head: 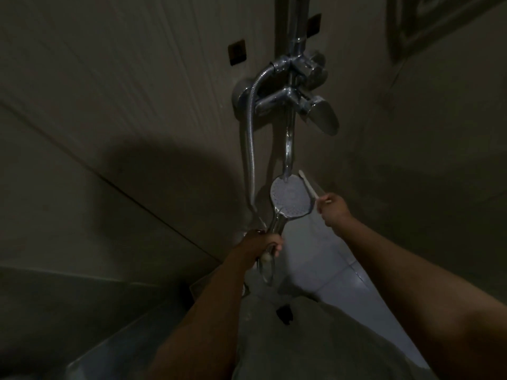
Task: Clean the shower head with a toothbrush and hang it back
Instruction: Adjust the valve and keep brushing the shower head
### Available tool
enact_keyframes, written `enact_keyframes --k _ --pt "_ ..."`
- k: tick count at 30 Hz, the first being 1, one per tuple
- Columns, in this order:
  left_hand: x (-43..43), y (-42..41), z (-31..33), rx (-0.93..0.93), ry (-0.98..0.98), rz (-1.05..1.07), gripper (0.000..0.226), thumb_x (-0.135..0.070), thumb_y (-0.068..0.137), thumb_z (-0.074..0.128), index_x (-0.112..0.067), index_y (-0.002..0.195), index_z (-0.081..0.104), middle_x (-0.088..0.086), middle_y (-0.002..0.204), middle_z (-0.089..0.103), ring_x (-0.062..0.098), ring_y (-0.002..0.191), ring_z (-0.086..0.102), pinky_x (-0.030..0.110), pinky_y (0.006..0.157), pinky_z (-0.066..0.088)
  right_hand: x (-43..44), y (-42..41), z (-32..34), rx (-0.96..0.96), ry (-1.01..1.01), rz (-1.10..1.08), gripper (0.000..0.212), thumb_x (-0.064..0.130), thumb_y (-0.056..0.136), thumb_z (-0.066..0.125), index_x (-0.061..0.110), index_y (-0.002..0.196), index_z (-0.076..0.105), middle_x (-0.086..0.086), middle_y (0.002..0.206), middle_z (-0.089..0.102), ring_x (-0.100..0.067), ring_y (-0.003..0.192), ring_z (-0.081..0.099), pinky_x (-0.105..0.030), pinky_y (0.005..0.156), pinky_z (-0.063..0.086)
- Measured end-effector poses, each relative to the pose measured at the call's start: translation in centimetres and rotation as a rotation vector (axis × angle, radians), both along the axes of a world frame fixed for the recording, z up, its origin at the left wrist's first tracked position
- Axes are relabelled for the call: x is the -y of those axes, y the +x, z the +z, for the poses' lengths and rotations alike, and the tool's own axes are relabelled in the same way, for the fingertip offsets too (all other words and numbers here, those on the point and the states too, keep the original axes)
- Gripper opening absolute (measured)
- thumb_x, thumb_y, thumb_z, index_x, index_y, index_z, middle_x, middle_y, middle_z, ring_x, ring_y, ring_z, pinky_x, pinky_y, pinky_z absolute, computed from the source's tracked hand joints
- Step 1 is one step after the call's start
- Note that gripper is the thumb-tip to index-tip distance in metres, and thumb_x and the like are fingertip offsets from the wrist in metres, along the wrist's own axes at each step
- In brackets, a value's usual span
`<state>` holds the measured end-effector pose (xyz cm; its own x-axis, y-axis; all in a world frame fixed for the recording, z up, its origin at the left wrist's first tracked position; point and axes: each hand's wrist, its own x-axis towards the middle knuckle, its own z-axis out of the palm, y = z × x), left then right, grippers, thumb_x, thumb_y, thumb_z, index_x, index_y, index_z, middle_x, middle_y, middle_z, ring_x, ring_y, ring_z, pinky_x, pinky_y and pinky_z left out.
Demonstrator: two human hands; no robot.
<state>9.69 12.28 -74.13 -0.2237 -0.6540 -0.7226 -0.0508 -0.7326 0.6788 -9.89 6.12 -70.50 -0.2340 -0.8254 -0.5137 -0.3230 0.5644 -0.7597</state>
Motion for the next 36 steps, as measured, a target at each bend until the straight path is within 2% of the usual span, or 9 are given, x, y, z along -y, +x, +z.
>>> enact_keyframes --k 3,5,7,10,18,25,29,33,36 --pt "0.2 0.1 -0.3 0.007 0.008 0.038 0.028 -0.018 0.063 0.072 -0.006 0.088 0.068 0.000 0.055 0.062 0.011 0.046 0.055 0.020 0.047 0.045 -1.1 0.3 0.4 0.097 0.026 -0.026 0.026 0.004 0.095 0.042 0.016 0.072 0.048 -0.008 0.069 0.047 -0.013 0.052 0.034 -0.018 0.039 0.029" --pt "0.5 0.0 -0.3 0.023 0.018 0.036 0.023 -0.023 0.056 0.074 -0.010 0.076 0.071 0.001 0.056 0.062 0.012 0.048 0.056 0.023 0.052 0.047 -2.2 1.1 0.2 0.158 0.033 0.080 0.025 0.003 0.094 0.043 0.015 0.073 0.050 -0.007 0.064 0.046 -0.013 0.049 0.032 -0.014 0.034 0.024" --pt "0.9 -0.2 -0.3 0.047 0.003 0.022 0.010 -0.024 0.059 0.072 -0.014 0.059 0.069 0.001 0.053 0.062 0.012 0.048 0.056 0.023 0.053 0.047 -3.4 1.7 0.1 0.227 0.070 0.169 0.019 0.003 0.093 0.044 0.013 0.080 0.052 -0.006 0.062 0.047 -0.013 0.048 0.033 -0.016 0.038 0.024" --pt "1.1 -0.5 -0.2 0.060 -0.002 0.027 0.007 -0.016 0.066 0.070 -0.010 0.064 0.068 0.003 0.053 0.061 0.014 0.045 0.055 0.023 0.051 0.046 -3.7 1.2 -0.1 0.283 0.114 0.251 0.011 0.007 0.094 0.048 0.012 0.087 0.055 -0.004 0.062 0.049 -0.012 0.048 0.034 -0.019 0.041 0.025" --pt "1.3 -0.2 -0.4 -0.044 0.010 0.059 0.037 -0.023 0.052 0.072 -0.009 0.086 0.066 0.000 0.055 0.061 0.010 0.046 0.055 0.020 0.048 0.046 -1.7 -1.9 -0.6 0.139 0.036 -0.115 0.028 0.004 0.095 0.046 0.016 0.070 0.048 -0.007 0.064 0.045 -0.014 0.050 0.031 -0.010 0.028 0.022" --pt "3.4 -0.7 -1.2 -0.043 0.028 0.060 0.041 -0.029 0.047 0.072 -0.011 0.083 0.066 0.000 0.057 0.060 0.011 0.048 0.055 0.021 0.050 0.046 -3.4 -1.5 -1.2 0.333 0.168 0.174 0.017 0.009 0.094 0.046 0.014 0.082 0.056 -0.003 0.059 0.048 -0.011 0.045 0.034 -0.017 0.036 0.025" --pt "3.0 -0.8 -1.0 0.013 0.030 0.063 0.010 -0.014 0.073 0.068 -0.007 0.069 0.063 -0.001 0.048 0.059 0.008 0.040 0.054 0.017 0.043 0.044 -2.7 -3.0 -1.5 0.235 0.139 0.180 0.015 0.009 0.093 0.050 0.011 0.081 0.059 -0.004 0.059 0.049 -0.009 0.042 0.034 -0.015 0.036 0.025" --pt "2.8 -1.3 -1.2 0.056 0.050 0.076 0.025 -0.008 0.087 0.059 -0.007 0.063 0.058 -0.003 0.041 0.056 0.005 0.035 0.051 0.015 0.037 0.041 -1.4 -3.9 -1.9 0.107 0.080 -0.040 0.024 0.007 0.093 0.051 0.014 0.070 0.051 -0.007 0.061 0.046 -0.014 0.047 0.030 -0.012 0.031 0.021" --pt "3.2 -1.1 -1.3 0.053 0.074 0.059 0.024 -0.014 0.089 0.060 -0.009 0.066 0.057 -0.004 0.043 0.057 0.005 0.035 0.051 0.015 0.036 0.039 -1.5 -3.7 -2.0 0.135 0.093 -0.036 0.022 0.008 0.094 0.049 0.014 0.073 0.051 -0.007 0.061 0.046 -0.014 0.048 0.031 -0.012 0.032 0.022"
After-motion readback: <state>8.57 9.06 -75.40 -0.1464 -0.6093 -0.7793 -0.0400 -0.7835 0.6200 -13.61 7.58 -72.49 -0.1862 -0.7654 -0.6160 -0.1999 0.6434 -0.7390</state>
